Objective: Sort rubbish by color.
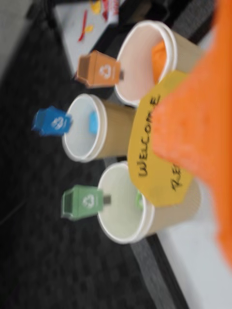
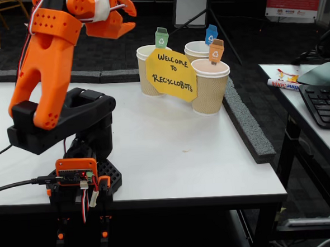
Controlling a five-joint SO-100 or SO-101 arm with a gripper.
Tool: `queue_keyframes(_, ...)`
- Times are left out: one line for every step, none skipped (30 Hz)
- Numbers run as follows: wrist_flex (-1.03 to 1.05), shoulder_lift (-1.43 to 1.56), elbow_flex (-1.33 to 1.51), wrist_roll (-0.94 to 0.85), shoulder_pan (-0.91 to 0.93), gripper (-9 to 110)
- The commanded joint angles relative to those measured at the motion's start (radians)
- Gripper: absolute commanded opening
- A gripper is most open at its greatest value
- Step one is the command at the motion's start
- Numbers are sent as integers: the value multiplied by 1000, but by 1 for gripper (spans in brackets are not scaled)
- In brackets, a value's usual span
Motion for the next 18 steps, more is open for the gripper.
queue_keyframes(-12, -9, -34, -21, -89, 0)
queue_keyframes(-14, -9, -15, -21, -110, 0)
queue_keyframes(-18, -9, 3, -21, -132, 0)
queue_keyframes(-25, -9, 23, -21, -156, 0)
queue_keyframes(-32, -9, 44, -21, -179, 0)
queue_keyframes(-44, -9, 64, -21, -202, 0)
queue_keyframes(-55, -9, 86, -21, -225, 0)
queue_keyframes(-67, -9, 109, -21, -249, 0)
queue_keyframes(-81, -9, 130, -21, -267, 0)
queue_keyframes(-97, -9, 156, -21, -288, 0)
queue_keyframes(-114, -9, 184, -21, -307, 0)
queue_keyframes(-133, -9, 212, -21, -322, 0)
queue_keyframes(-153, -9, 241, -21, -337, 0)
queue_keyframes(-175, -9, 270, -21, -353, 0)
queue_keyframes(-192, -9, 301, -21, -368, 0)
queue_keyframes(-210, -9, 333, -21, -383, 1)
queue_keyframes(-230, -9, 370, -21, -399, 1)
queue_keyframes(-250, -9, 403, -21, -411, 1)
